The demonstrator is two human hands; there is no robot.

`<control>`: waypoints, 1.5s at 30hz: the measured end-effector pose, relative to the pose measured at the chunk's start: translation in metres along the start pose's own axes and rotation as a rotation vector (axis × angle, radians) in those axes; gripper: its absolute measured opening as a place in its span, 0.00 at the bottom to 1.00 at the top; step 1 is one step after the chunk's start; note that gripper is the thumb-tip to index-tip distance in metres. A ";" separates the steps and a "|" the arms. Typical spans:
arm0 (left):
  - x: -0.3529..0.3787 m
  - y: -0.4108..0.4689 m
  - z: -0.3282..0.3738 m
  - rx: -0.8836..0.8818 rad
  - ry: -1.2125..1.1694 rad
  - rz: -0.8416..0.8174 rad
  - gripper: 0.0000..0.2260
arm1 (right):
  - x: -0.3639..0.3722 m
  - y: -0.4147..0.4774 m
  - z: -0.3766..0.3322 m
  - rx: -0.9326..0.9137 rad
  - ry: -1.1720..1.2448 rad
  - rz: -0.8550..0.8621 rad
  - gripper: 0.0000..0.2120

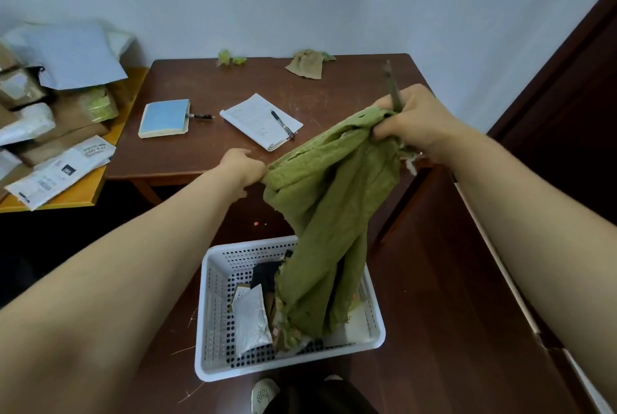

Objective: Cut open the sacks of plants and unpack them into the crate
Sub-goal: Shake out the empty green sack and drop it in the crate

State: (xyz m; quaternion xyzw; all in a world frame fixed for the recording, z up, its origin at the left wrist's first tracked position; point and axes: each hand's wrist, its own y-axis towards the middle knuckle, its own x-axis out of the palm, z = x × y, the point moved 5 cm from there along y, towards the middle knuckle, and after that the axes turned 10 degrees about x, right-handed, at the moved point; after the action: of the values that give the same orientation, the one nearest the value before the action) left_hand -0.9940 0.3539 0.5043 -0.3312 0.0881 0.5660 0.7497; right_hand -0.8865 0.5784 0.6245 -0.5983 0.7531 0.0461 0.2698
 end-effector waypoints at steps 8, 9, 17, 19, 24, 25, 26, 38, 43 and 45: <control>-0.059 -0.033 0.131 0.688 0.022 0.277 0.10 | -0.073 0.011 -0.005 -0.034 -0.018 0.504 0.11; -0.066 -0.040 0.145 0.734 -0.186 0.315 0.10 | -0.082 0.006 -0.013 -0.147 0.086 0.582 0.10; -0.057 -0.038 0.127 0.728 -0.224 0.239 0.08 | -0.089 0.008 0.010 -0.037 -0.054 0.619 0.09; -0.056 -0.040 0.136 0.734 -0.442 0.115 0.06 | -0.093 0.008 0.002 -0.079 0.009 0.635 0.07; -0.031 -0.050 0.113 0.880 0.181 -0.113 0.24 | -0.080 0.006 0.027 0.208 0.180 0.407 0.10; -0.033 -0.049 0.108 0.875 0.209 -0.022 0.20 | -0.076 0.003 0.028 0.229 0.190 0.342 0.10; -0.035 -0.047 0.101 0.835 0.129 0.026 0.14 | -0.073 0.003 0.031 0.253 0.182 0.279 0.09; 0.015 -0.044 0.052 0.392 -0.465 -0.363 0.14 | -0.083 0.023 0.014 0.040 1.172 -0.321 0.20; 0.023 -0.036 0.038 0.173 -0.843 -0.437 0.11 | -0.010 0.009 0.121 0.373 1.090 -0.236 0.40; 0.033 -0.032 0.009 0.048 -0.741 -0.449 0.11 | 0.050 0.002 0.164 0.555 1.045 -0.332 0.36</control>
State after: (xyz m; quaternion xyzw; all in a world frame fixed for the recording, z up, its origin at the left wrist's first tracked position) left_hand -0.9561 0.3806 0.5075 -0.0993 -0.2480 0.4673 0.8428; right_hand -0.8377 0.5996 0.4617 -0.5583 0.6666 -0.4937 0.0140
